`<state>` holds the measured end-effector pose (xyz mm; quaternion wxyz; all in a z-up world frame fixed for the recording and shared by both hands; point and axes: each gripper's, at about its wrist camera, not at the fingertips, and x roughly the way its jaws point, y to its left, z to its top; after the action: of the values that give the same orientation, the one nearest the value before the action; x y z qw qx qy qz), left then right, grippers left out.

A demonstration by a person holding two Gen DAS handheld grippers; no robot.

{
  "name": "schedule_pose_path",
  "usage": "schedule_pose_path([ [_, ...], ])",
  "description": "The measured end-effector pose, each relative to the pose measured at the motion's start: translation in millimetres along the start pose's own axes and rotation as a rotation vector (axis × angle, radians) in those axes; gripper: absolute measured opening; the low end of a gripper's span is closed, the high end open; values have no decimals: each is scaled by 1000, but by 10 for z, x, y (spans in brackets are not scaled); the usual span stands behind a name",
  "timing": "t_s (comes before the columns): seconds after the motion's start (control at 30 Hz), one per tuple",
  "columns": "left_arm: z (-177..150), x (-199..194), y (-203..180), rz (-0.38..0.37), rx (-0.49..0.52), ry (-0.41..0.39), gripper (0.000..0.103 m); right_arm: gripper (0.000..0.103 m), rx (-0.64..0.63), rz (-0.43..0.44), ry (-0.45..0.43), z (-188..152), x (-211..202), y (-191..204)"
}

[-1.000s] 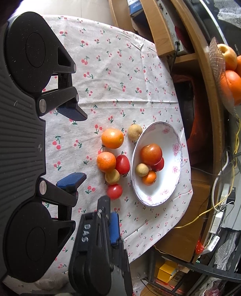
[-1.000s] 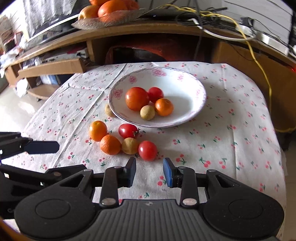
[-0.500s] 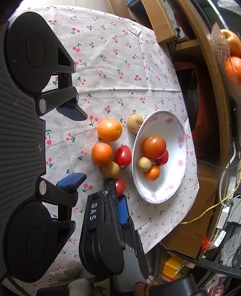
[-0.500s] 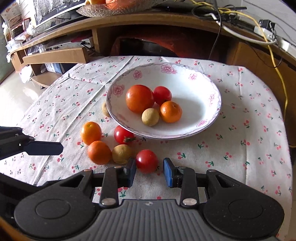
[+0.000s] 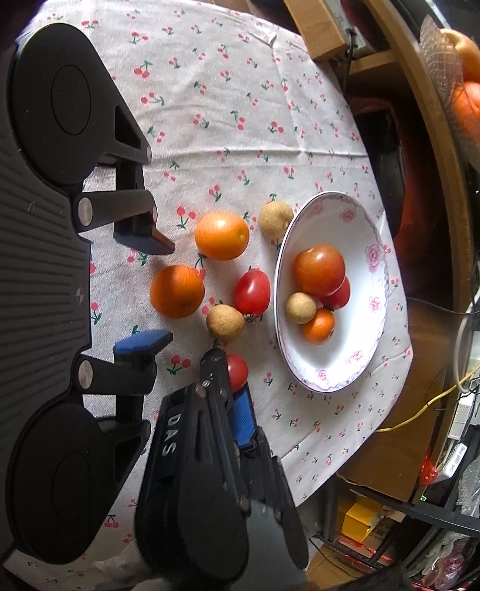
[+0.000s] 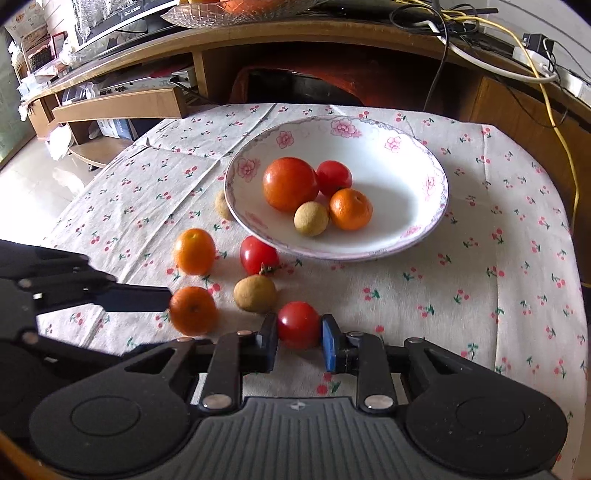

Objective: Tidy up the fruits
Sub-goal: 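Grasp the small red tomato with the right tool, then grasp the orange with the left tool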

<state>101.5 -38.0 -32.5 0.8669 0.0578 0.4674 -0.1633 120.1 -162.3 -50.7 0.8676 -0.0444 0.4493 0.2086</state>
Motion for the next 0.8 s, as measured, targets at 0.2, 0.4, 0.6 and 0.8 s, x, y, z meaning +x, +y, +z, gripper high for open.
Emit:
schedule_pose_path([
  [0.2, 16, 40, 8, 9, -12, -8, 43, 26, 32, 11, -8, -63, -79, -66],
  [0.4, 41, 80, -9, 23, 2, -18, 43, 26, 34, 11, -3, -114, -76, -65],
  [0.6, 13, 58, -5, 23, 7, -22, 39, 26, 36, 23, -5, -99, -65, -71],
  [0.8, -9, 25, -12, 12, 14, -18, 39, 26, 22, 19, -6, -108, -74, -41],
])
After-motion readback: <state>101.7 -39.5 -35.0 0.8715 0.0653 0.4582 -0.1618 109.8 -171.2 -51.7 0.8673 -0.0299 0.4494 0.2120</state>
